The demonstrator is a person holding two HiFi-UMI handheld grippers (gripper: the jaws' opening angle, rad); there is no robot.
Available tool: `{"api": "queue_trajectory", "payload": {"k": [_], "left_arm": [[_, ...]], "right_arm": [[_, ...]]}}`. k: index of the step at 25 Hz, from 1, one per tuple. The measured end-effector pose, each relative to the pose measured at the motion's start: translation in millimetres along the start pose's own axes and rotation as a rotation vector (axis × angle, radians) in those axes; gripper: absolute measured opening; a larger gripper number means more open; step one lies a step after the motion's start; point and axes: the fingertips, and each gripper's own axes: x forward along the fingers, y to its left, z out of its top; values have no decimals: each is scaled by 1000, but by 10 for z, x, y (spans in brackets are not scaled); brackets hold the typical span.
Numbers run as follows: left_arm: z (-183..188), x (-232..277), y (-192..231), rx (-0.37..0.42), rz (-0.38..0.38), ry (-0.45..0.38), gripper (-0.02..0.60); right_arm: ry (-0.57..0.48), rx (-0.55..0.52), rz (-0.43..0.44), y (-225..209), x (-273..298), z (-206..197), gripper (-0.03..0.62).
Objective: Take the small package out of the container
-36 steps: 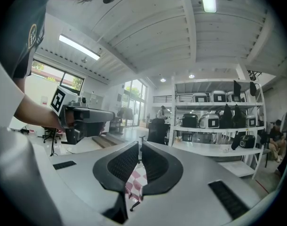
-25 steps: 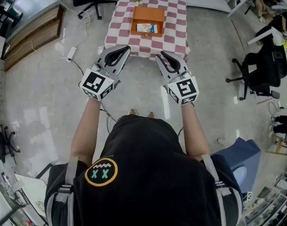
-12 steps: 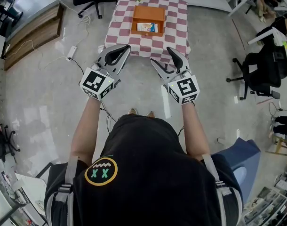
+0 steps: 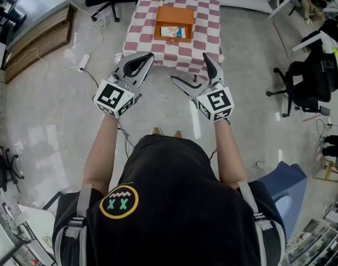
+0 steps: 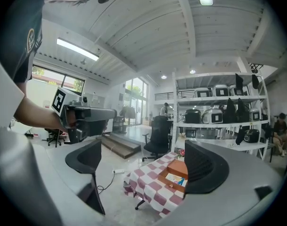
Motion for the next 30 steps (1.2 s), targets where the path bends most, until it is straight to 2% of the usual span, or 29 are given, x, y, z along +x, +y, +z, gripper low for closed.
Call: {"api": "queue_trajectory", "payload": {"k": [8, 30], "left_arm": [[-2, 12, -25, -1, -3, -1, 17], [24, 131, -175, 3, 3, 8, 17]], "right_arm": [[6, 13, 8, 11, -15, -43, 595], [18, 3, 20, -93, -155, -115, 595]]}}
